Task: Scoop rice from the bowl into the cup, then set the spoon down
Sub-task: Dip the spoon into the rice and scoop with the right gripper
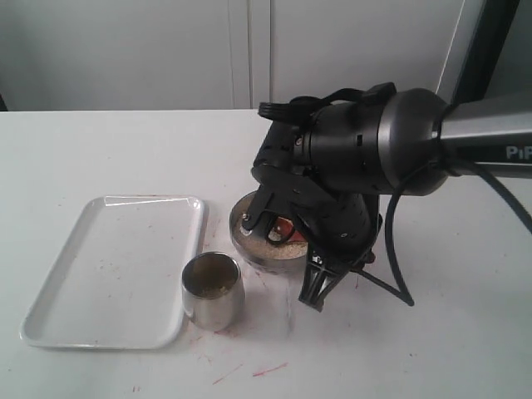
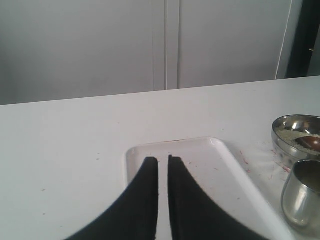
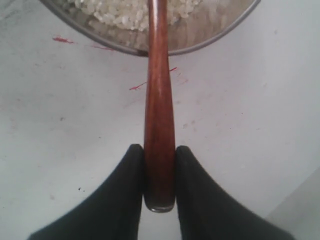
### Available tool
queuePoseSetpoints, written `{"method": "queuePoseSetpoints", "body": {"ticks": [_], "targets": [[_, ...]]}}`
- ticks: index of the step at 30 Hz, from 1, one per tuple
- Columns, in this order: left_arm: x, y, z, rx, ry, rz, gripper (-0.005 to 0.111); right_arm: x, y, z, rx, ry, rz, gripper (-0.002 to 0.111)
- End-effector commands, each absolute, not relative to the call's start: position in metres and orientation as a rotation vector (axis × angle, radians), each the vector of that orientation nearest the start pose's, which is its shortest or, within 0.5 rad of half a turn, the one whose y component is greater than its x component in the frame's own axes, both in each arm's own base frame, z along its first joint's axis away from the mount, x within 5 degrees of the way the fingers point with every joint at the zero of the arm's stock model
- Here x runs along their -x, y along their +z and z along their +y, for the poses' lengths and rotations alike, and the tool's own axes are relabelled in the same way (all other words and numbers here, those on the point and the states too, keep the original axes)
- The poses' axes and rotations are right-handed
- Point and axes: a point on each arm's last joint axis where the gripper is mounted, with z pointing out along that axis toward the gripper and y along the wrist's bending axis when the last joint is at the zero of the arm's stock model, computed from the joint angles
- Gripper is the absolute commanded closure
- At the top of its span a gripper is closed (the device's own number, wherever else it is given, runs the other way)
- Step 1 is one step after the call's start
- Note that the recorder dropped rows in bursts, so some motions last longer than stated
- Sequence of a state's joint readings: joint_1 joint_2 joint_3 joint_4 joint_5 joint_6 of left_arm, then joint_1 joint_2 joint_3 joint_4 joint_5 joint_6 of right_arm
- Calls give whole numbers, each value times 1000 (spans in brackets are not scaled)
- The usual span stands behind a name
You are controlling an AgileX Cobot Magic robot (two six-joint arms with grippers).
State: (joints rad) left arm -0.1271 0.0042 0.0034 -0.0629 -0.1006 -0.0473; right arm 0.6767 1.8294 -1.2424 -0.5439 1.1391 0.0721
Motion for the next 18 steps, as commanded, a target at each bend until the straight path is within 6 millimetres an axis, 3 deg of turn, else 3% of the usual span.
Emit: {"method": "queuePoseSetpoints", "body": {"ticks": [1, 18], "targets": [[-54, 223, -6, -4, -200, 1382, 92, -292, 205, 177, 1170, -688, 2708, 108], [-54, 223, -6, -4, -200, 1382, 92, -285, 220, 179, 1117, -560, 2713, 108]]}}
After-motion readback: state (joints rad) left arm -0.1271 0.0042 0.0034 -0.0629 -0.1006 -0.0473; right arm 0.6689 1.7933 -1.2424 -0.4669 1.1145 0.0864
